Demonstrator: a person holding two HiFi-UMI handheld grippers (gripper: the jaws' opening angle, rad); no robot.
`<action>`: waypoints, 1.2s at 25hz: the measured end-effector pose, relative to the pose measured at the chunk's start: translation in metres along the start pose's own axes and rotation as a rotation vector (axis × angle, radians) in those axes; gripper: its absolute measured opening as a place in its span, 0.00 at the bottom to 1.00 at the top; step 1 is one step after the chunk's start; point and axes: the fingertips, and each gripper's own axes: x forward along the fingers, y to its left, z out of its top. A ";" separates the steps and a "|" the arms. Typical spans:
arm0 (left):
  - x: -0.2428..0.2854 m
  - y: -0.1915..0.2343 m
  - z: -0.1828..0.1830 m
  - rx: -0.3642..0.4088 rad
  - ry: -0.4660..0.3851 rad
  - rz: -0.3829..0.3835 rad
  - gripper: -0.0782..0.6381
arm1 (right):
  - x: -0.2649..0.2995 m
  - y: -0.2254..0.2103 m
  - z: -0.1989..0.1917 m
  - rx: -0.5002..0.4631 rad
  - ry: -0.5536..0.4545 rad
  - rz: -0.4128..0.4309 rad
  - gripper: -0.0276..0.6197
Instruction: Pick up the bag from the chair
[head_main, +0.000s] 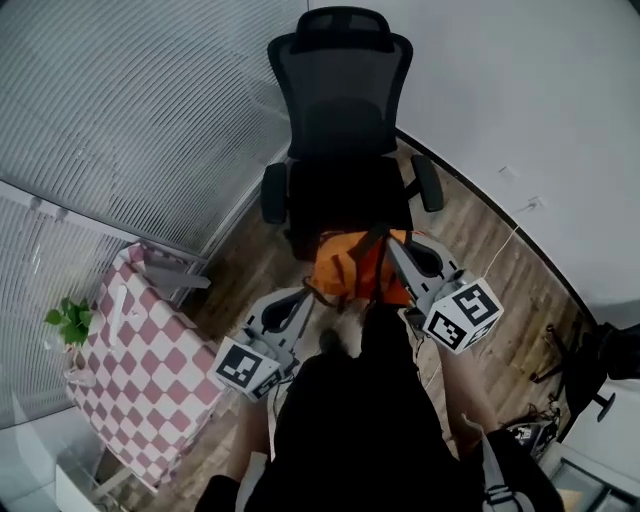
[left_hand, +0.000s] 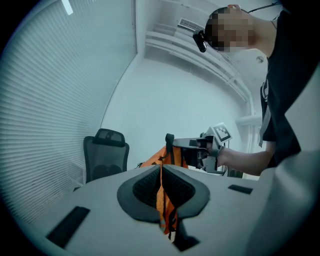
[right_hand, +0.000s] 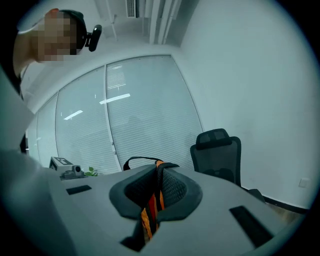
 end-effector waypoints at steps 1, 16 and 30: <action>0.000 0.000 0.001 0.003 0.000 0.000 0.16 | -0.009 0.006 0.003 0.001 -0.015 -0.007 0.09; 0.009 -0.043 0.030 0.051 -0.050 -0.084 0.16 | -0.124 0.042 0.009 0.048 -0.149 -0.108 0.08; 0.003 -0.057 0.026 0.036 -0.048 -0.065 0.16 | -0.153 0.055 -0.015 0.121 -0.124 -0.115 0.08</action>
